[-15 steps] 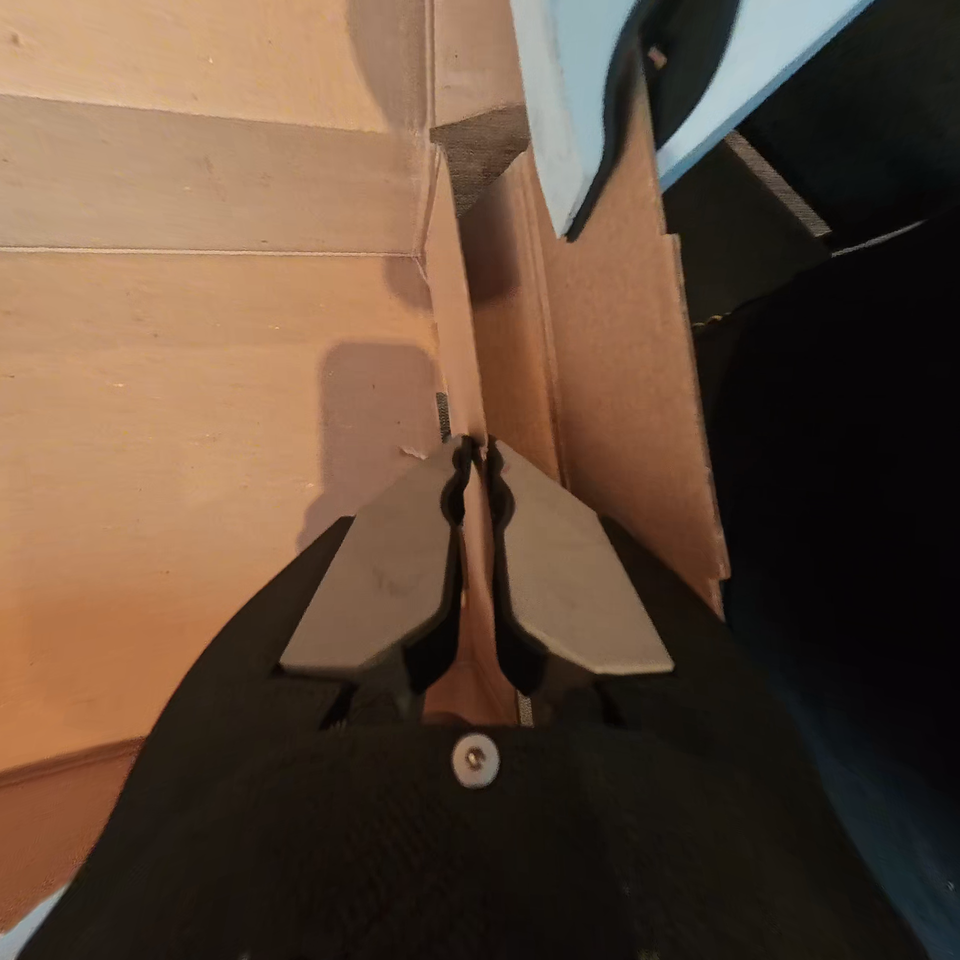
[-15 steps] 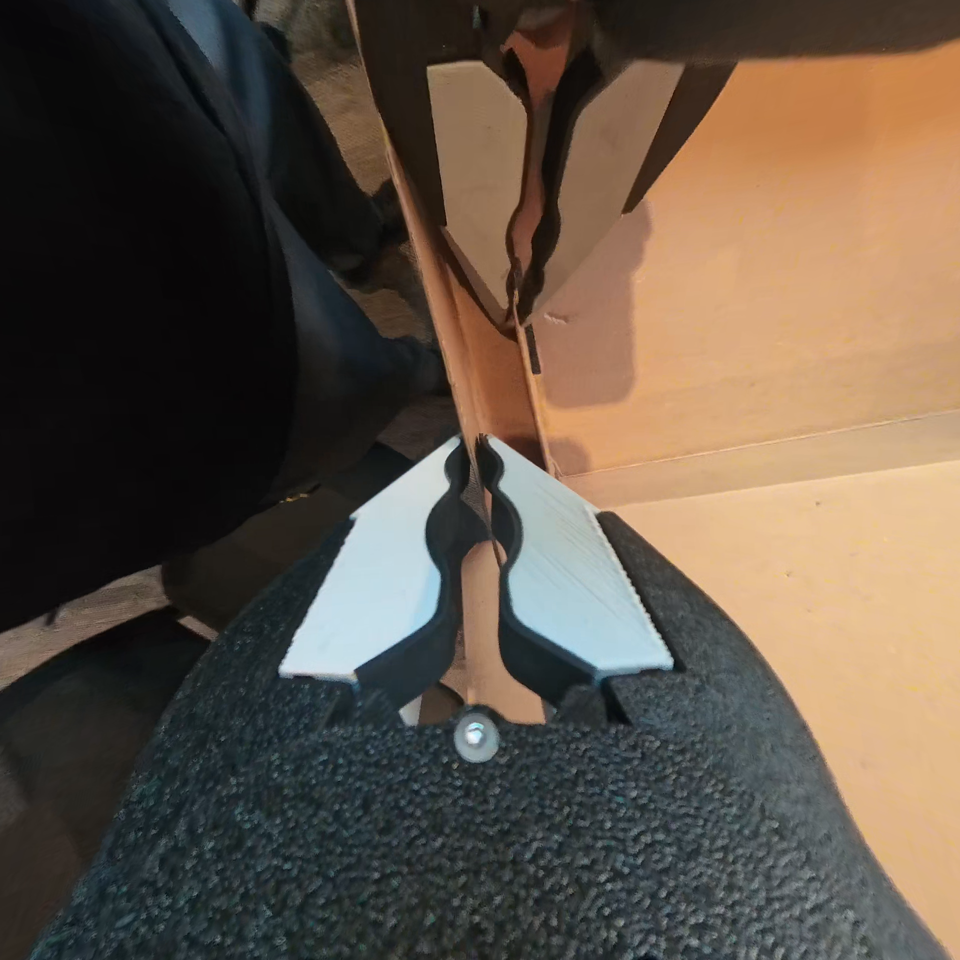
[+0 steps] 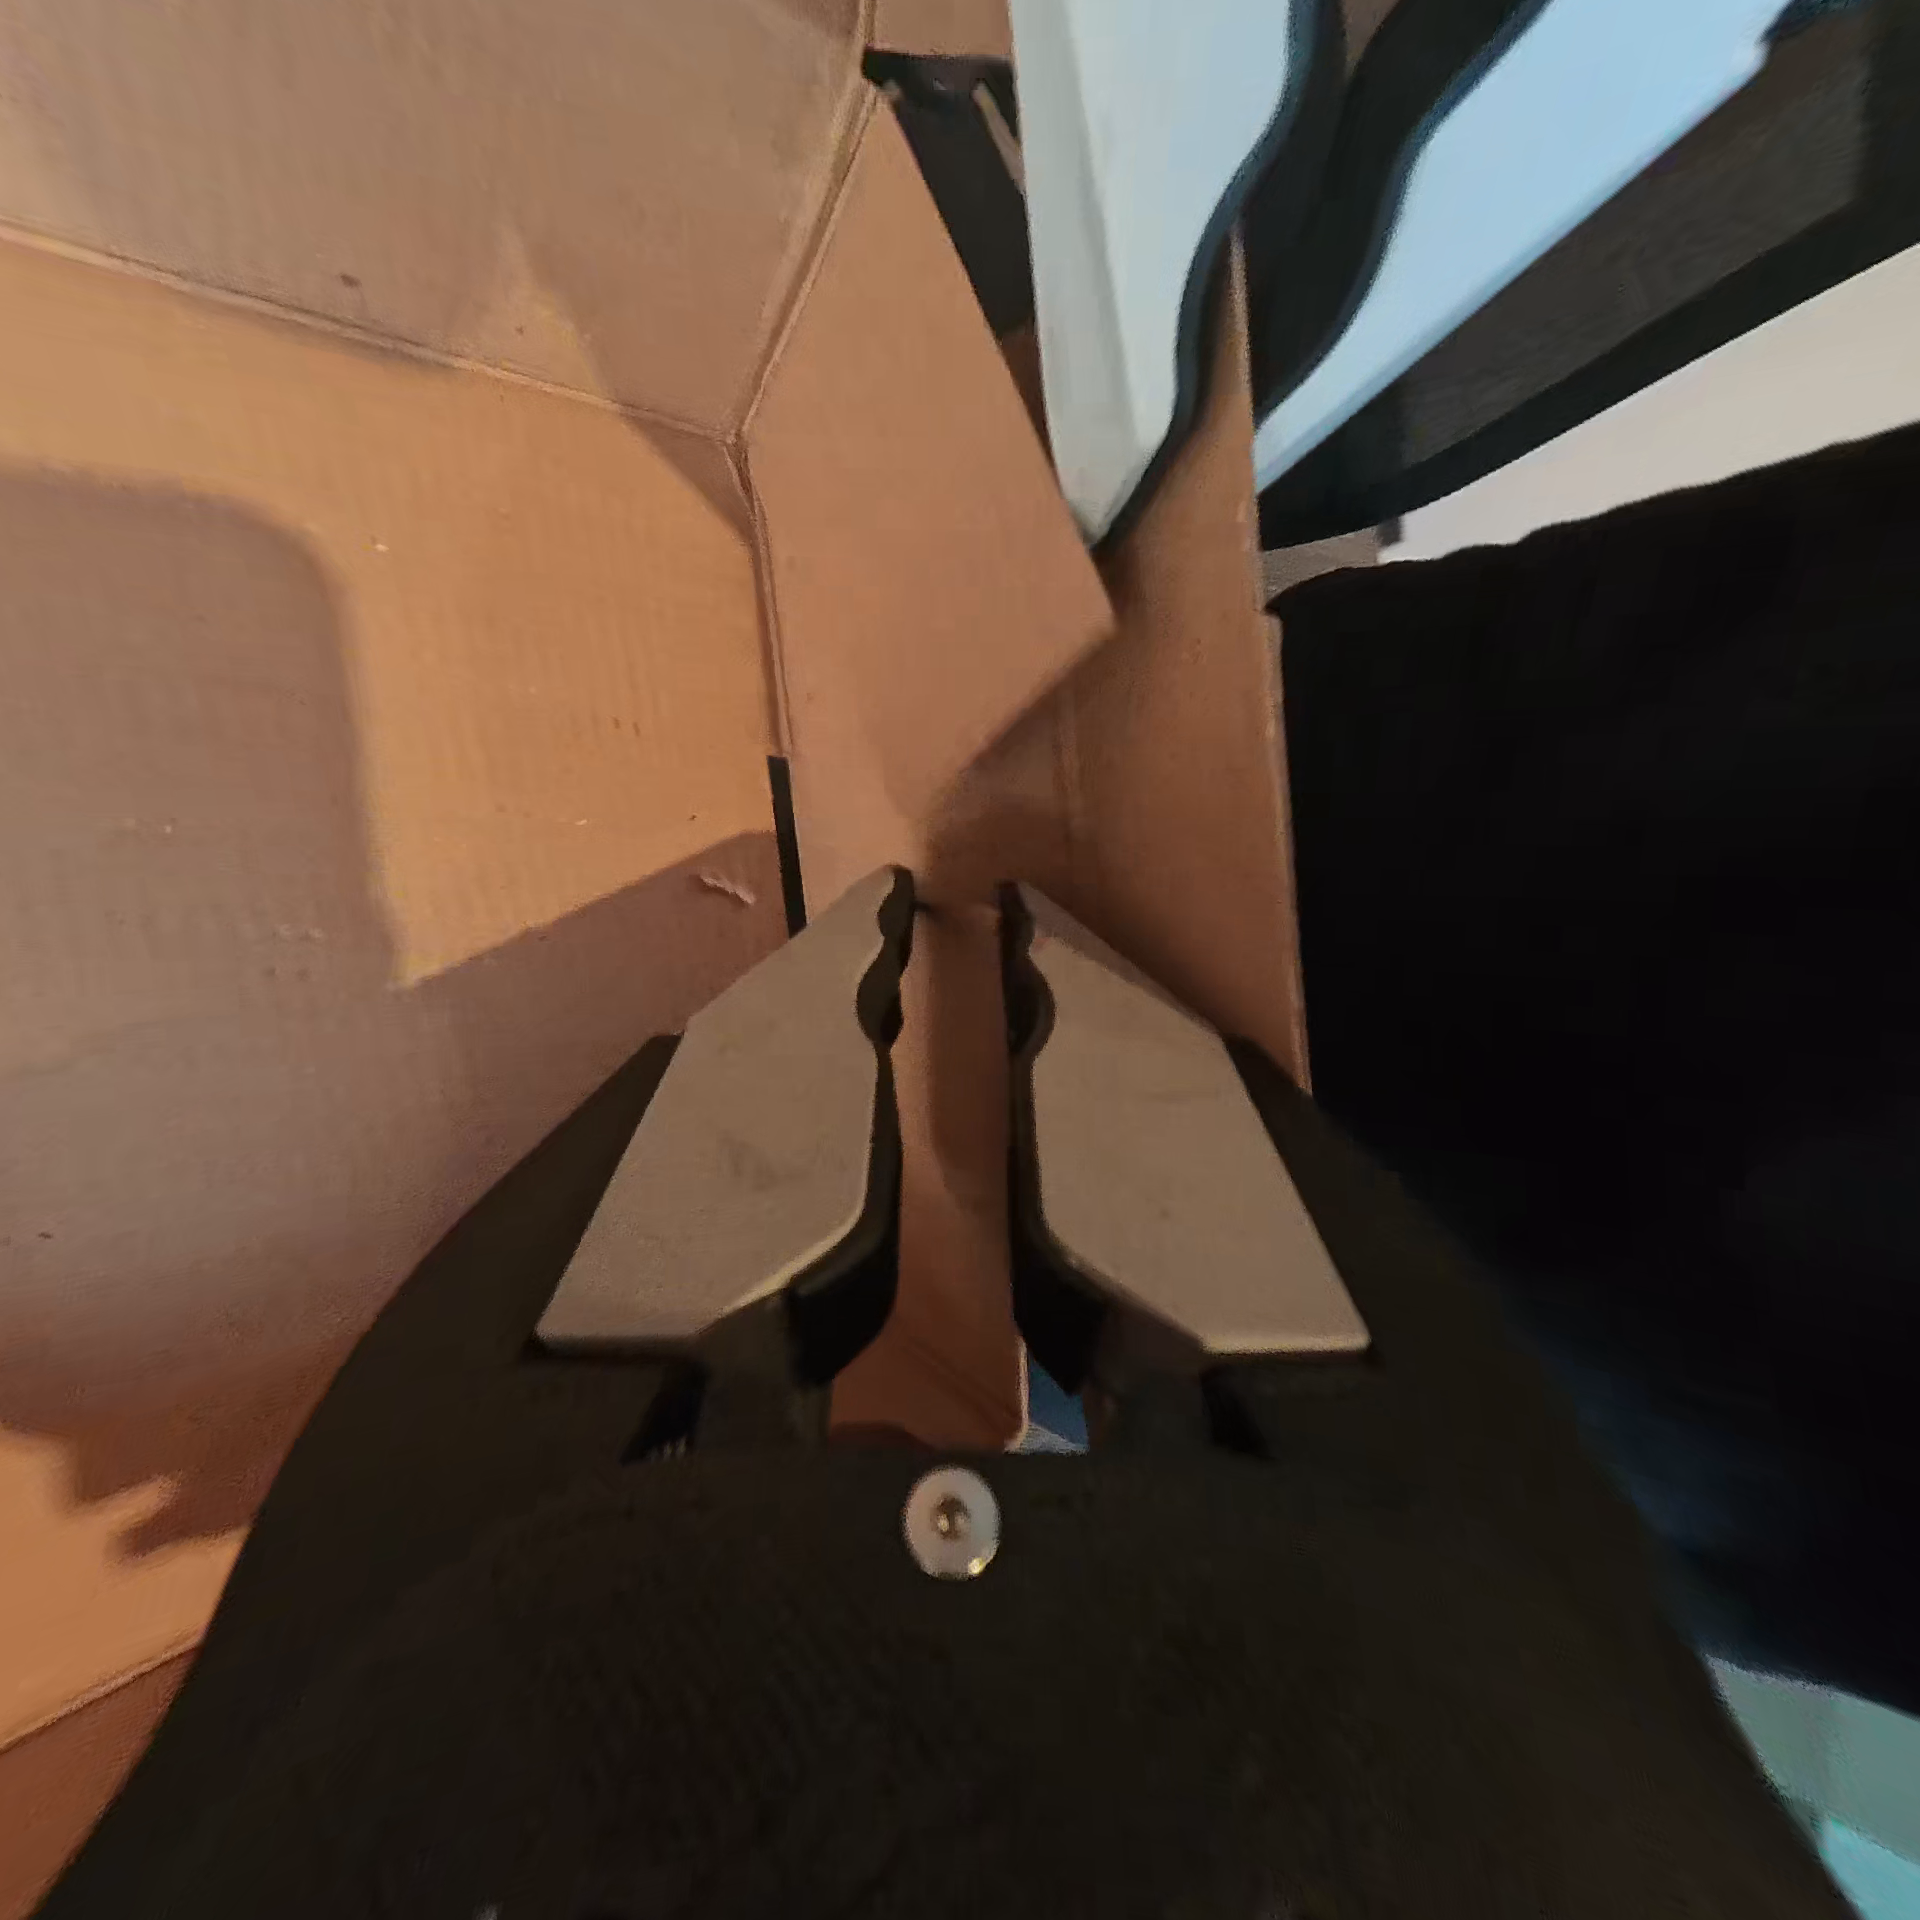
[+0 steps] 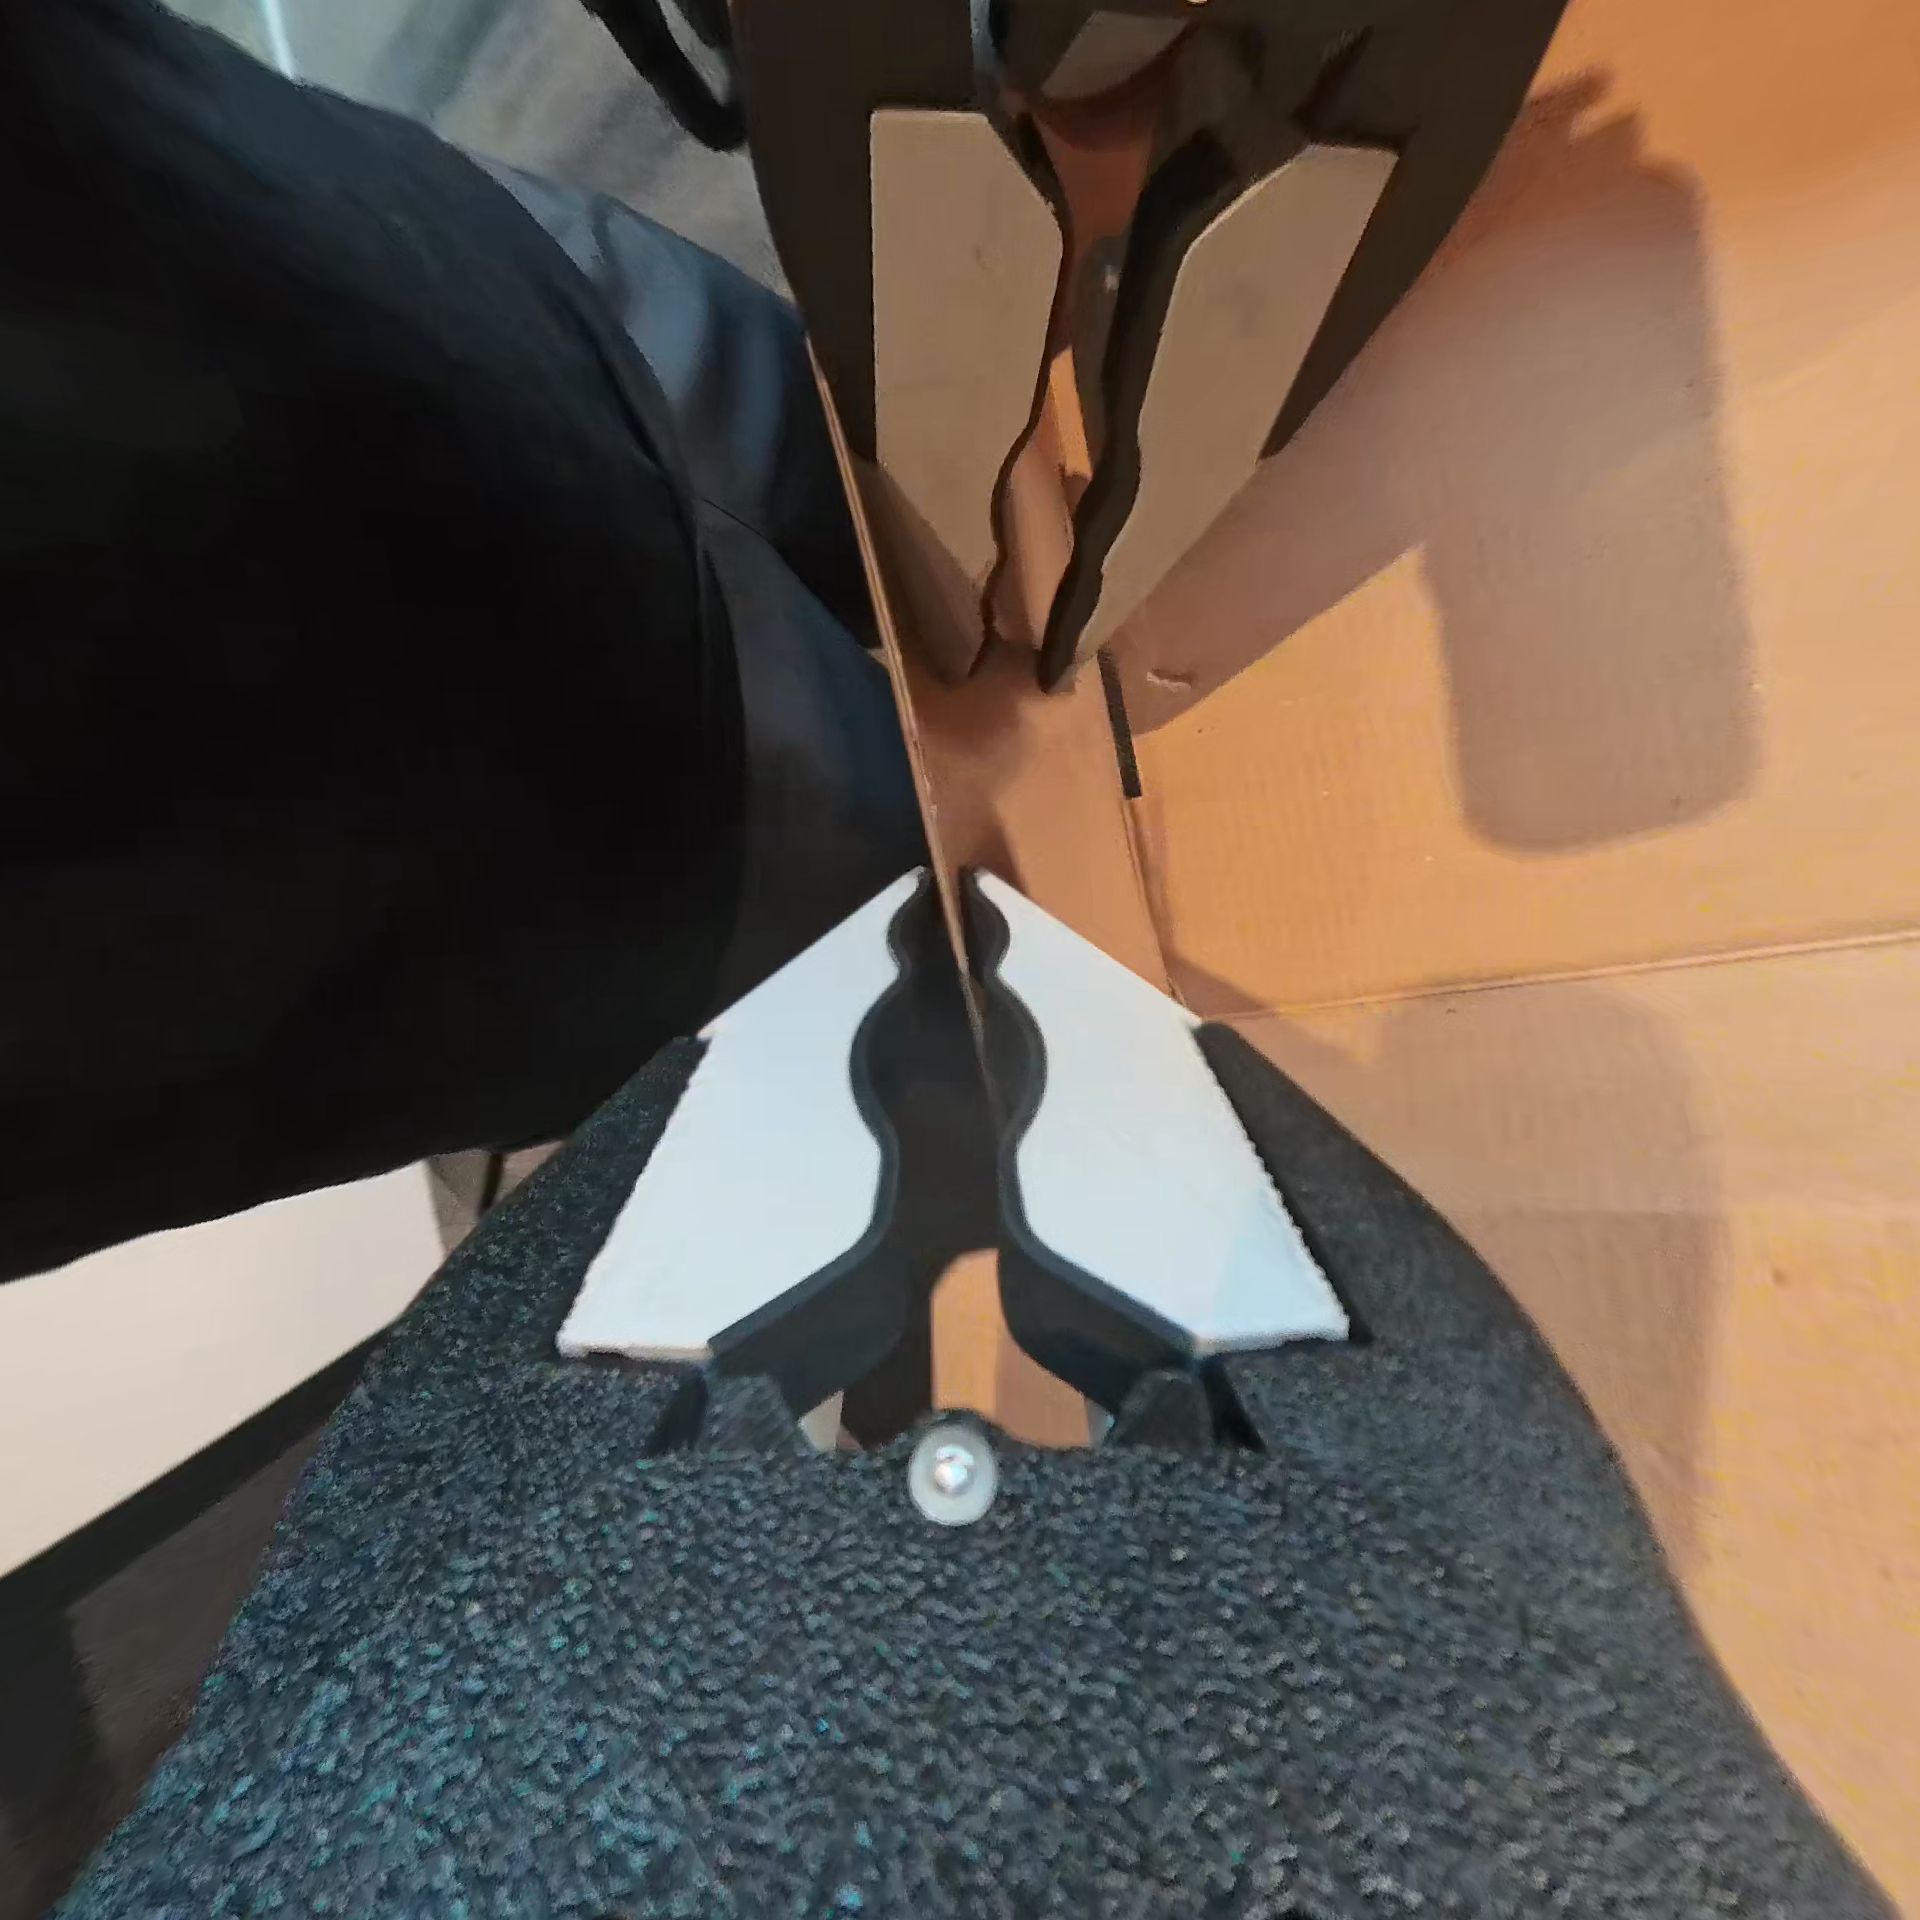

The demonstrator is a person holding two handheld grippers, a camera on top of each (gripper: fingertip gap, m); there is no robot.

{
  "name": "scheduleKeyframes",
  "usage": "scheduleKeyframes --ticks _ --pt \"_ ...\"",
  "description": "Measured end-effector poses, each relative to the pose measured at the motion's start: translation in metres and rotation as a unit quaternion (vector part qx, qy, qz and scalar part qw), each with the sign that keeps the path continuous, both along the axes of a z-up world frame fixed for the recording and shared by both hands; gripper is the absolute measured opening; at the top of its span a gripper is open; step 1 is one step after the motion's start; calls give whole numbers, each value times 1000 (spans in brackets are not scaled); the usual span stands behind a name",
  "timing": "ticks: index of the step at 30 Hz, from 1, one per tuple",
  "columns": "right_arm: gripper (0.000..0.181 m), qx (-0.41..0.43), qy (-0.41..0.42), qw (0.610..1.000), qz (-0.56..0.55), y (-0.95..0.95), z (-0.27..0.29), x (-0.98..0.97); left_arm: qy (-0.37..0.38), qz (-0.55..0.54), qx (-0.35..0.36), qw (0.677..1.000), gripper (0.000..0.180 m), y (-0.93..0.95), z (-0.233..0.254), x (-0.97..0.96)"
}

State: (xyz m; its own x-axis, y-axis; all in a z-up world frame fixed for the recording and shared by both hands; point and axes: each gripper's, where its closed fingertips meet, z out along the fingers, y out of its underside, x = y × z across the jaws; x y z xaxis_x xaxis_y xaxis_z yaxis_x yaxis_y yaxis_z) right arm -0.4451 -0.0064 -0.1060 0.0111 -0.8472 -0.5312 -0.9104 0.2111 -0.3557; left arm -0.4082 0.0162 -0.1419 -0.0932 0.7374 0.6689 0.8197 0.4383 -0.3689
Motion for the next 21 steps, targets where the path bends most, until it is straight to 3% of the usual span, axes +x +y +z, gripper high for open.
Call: scheduleKeyframes --ticks 6,9,12,17,19,21 --pt "2 84 -49 994 -55 -17 4 5 41 52 82 994 7 -13 12 -1" --pt "3 150 -71 980 -107 -31 2 9 120 147 104 976 0 -44 28 -5" --pt "5 191 -69 970 -132 -40 -4 11 205 240 148 937 0 -75 47 1" --pt "11 219 -48 965 -137 -47 -12 12 352 348 109 862 0 -116 99 33" --pt "11 226 -47 963 -136 -48 -13 12 349 346 68 868 0 -106 110 45" --pt "11 232 -46 962 -135 -48 -13 12 294 305 3 906 0 -78 109 50"
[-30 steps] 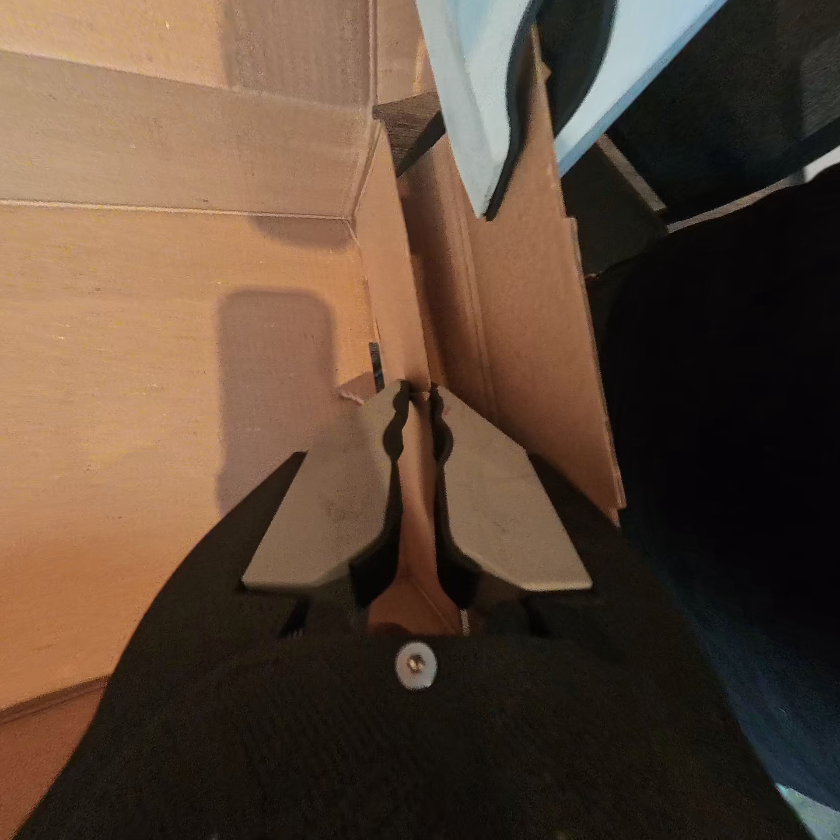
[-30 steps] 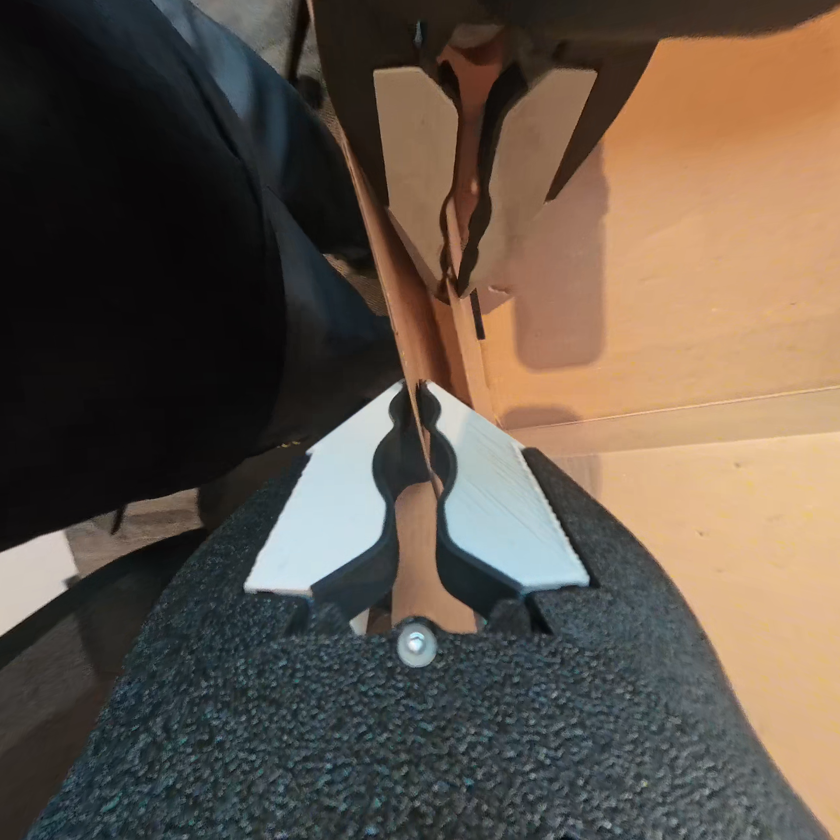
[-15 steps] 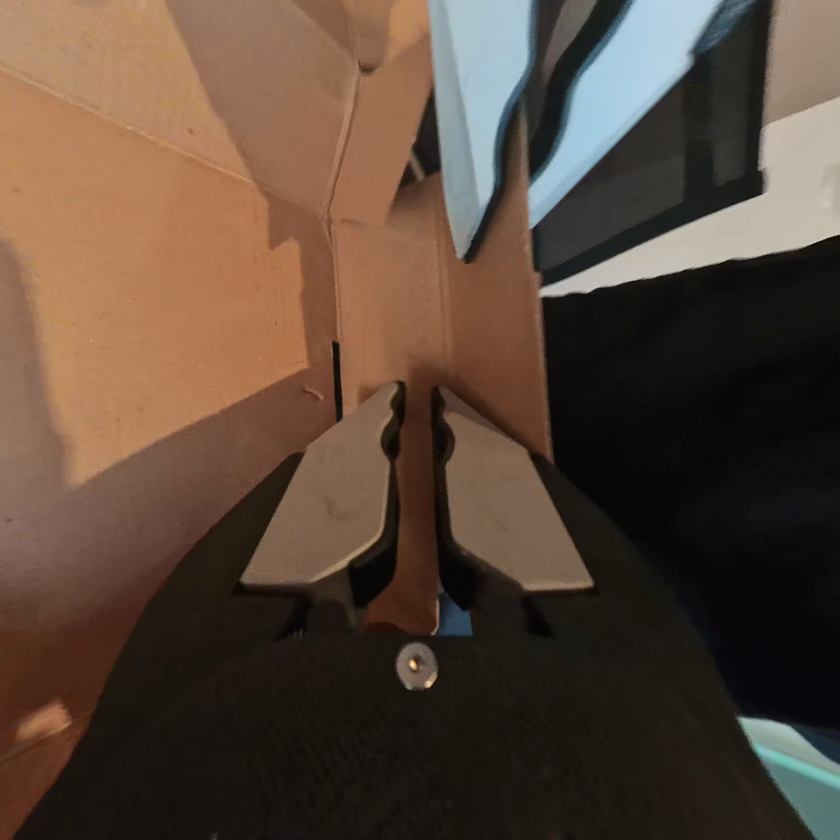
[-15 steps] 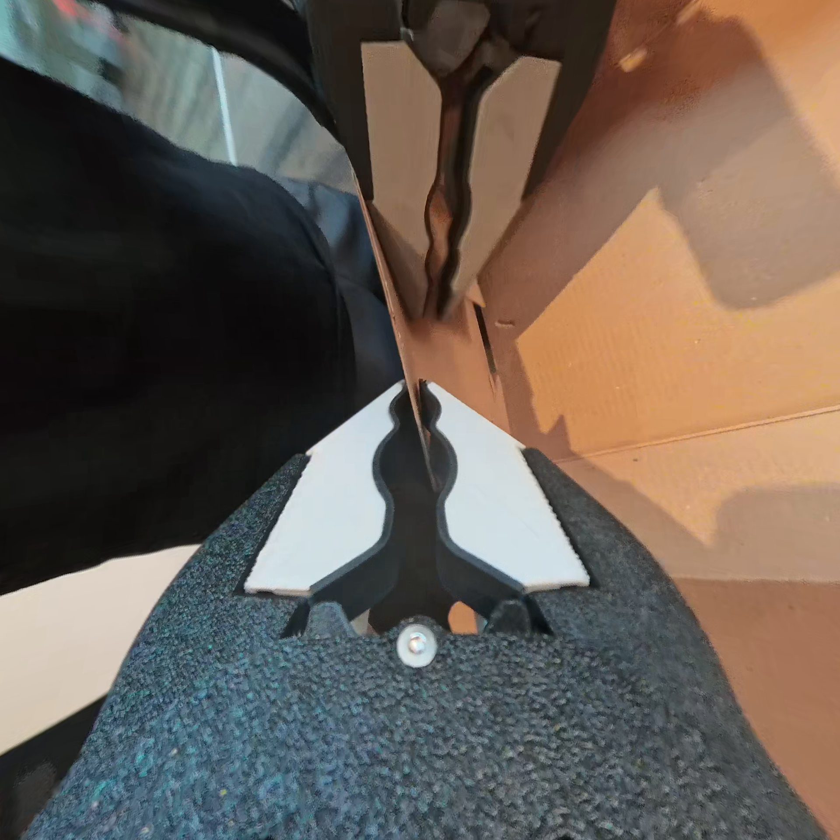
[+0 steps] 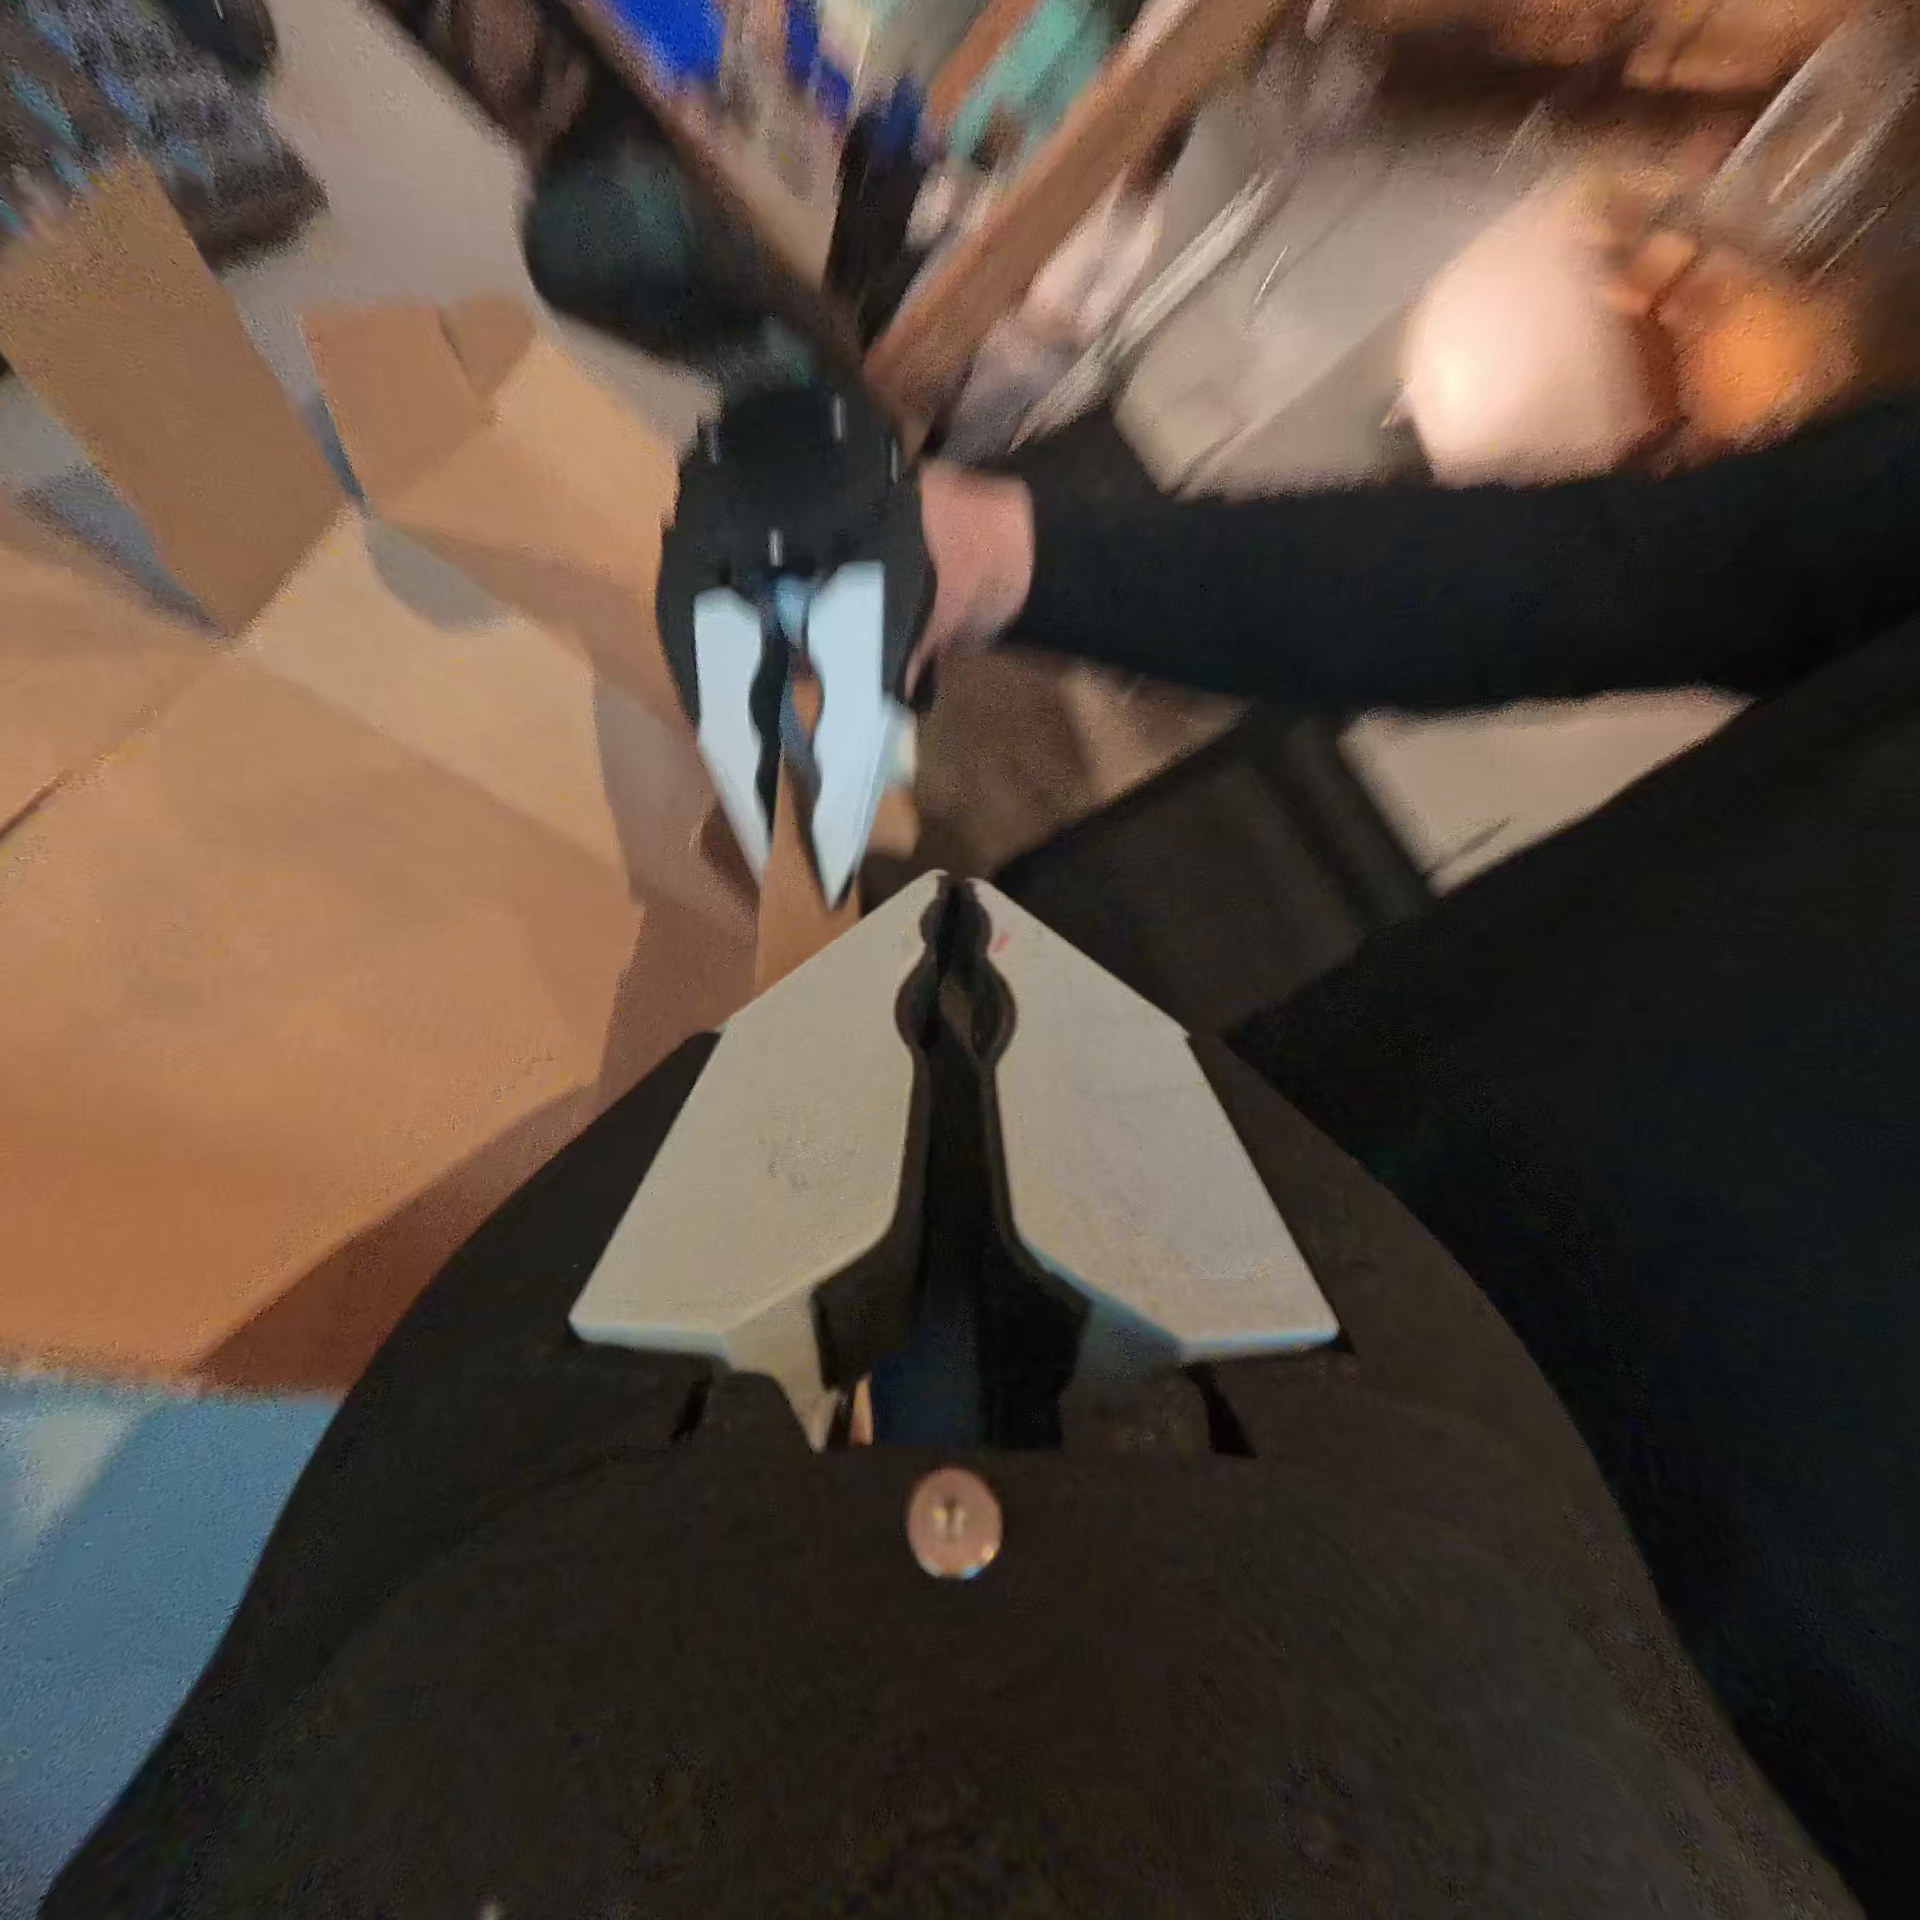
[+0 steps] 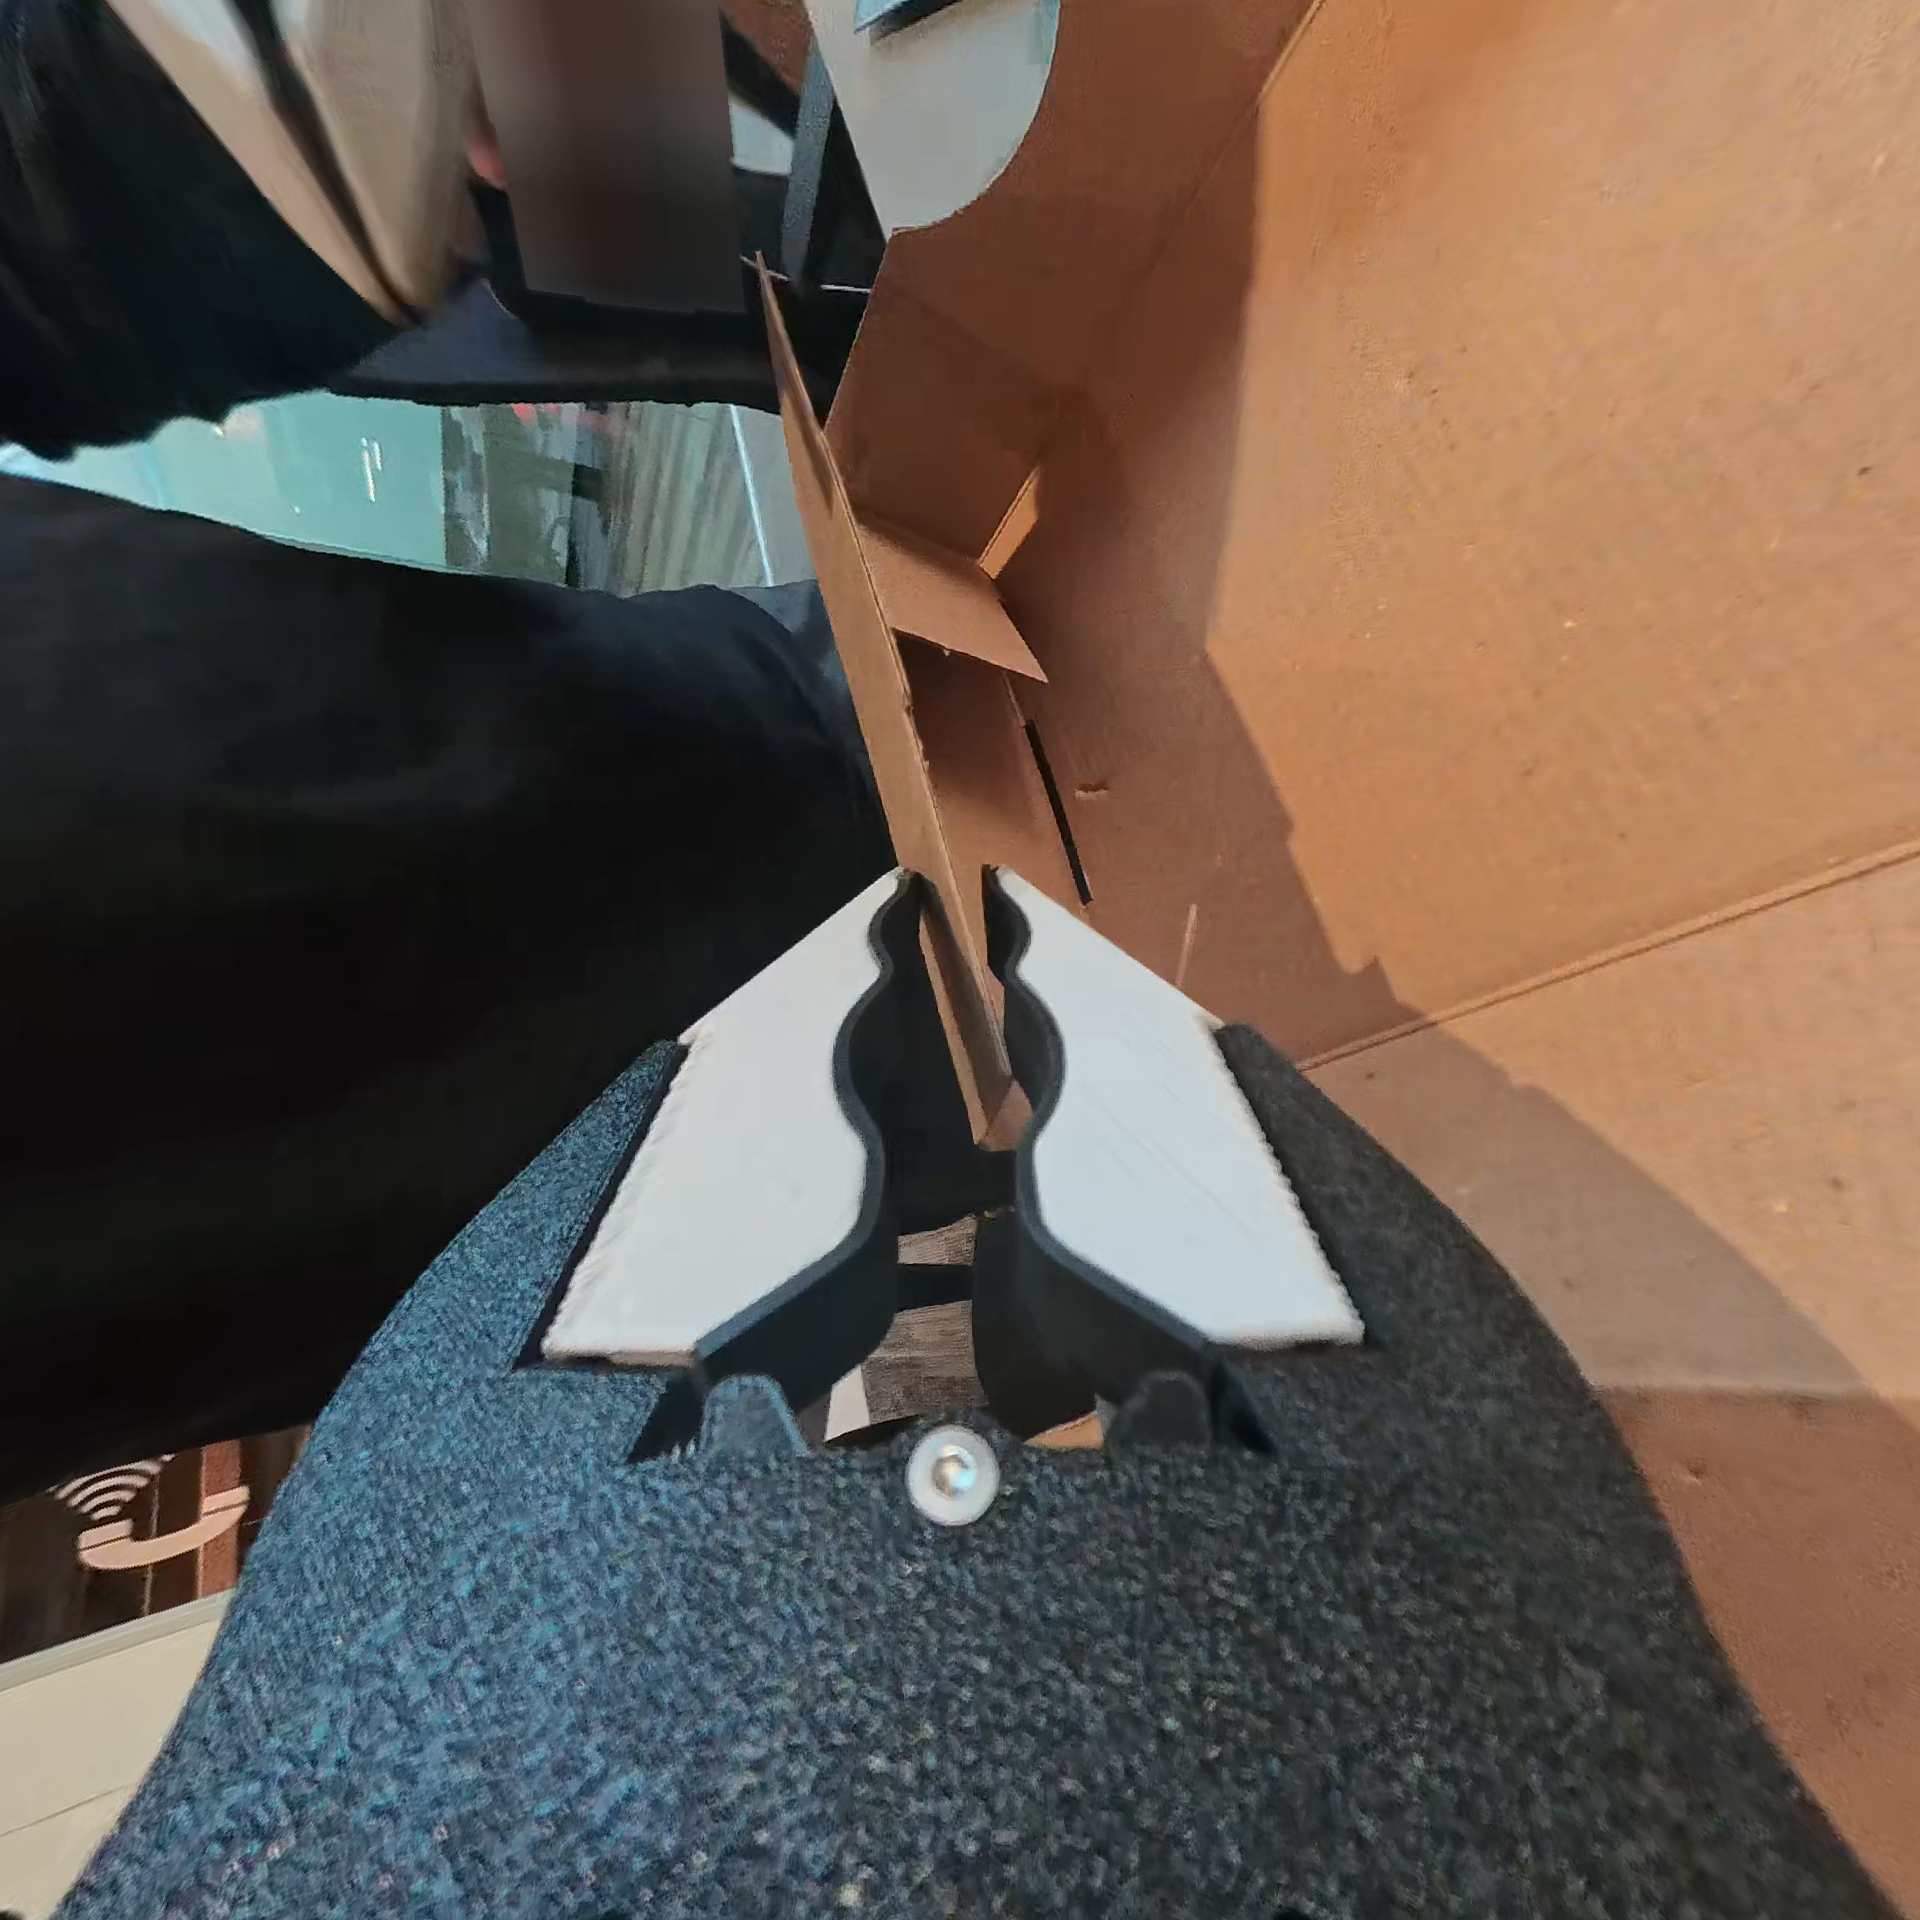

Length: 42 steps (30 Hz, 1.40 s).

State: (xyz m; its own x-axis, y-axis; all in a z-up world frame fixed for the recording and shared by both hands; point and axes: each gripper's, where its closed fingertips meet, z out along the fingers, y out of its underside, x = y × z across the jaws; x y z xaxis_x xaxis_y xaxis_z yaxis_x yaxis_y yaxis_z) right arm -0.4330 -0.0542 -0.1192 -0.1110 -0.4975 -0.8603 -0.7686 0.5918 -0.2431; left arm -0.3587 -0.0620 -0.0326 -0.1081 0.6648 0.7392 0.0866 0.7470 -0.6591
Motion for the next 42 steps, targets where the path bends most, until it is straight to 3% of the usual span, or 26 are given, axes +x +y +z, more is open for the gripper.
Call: scheduleKeyframes --ticks 1,2,3,4,7,9,11,15,19,21,27,30,32,36,39,42 --pt "11 2 -1 1000 1 0 0 0 -92 -18 -30 995 0 14 -16 1" --pt "10 2 -2 1000 1 0 0 0 -197 -27 -69 978 17 23 -36 4" --pt "10 4 -2 1000 1 1 0 0 -296 -23 -108 949 60 26 -54 10" --pt "10 6 -3 1000 2 1 1 1 -338 -30 -148 929 63 32 -58 8" --pt "9 5 -6 1000 4 2 2 1 -370 -34 -236 898 62 49 -59 -11" --pt "9 -3 -2 1000 0 2 1 3 -445 -1 -285 849 54 37 -76 -3" --pt "8 1 -6 1000 -2 2 2 3 -462 16 -339 819 52 31 -76 -5" --pt "8 1 -5 1000 -3 3 4 2 -487 66 -413 766 66 19 -62 0" --pt "8 -4 -3 1000 -2 3 4 1 -470 59 -374 797 77 32 -66 14" --pt "8 -5 -3 1000 -3 2 3 2 -483 43 -384 786 82 37 -73 22" --pt "8 -7 -6 1000 -2 4 3 3 -501 7 -441 745 70 36 -86 19" --pt "8 -10 -5 1000 -3 3 4 3 -504 6 -426 751 85 29 -88 21" --pt "9 -12 -5 1000 -4 3 3 3 -500 -14 -408 764 76 34 -94 22" --pt "11 -13 0 1000 -9 2 1 4 -514 -32 -411 752 80 33 -104 25" --pt "11 -15 -2 1000 -10 2 1 3 -524 -34 -444 726 81 32 -102 21" --pt "12 -17 1 1000 -10 2 0 3 -522 -37 -449 724 82 33 -105 23"
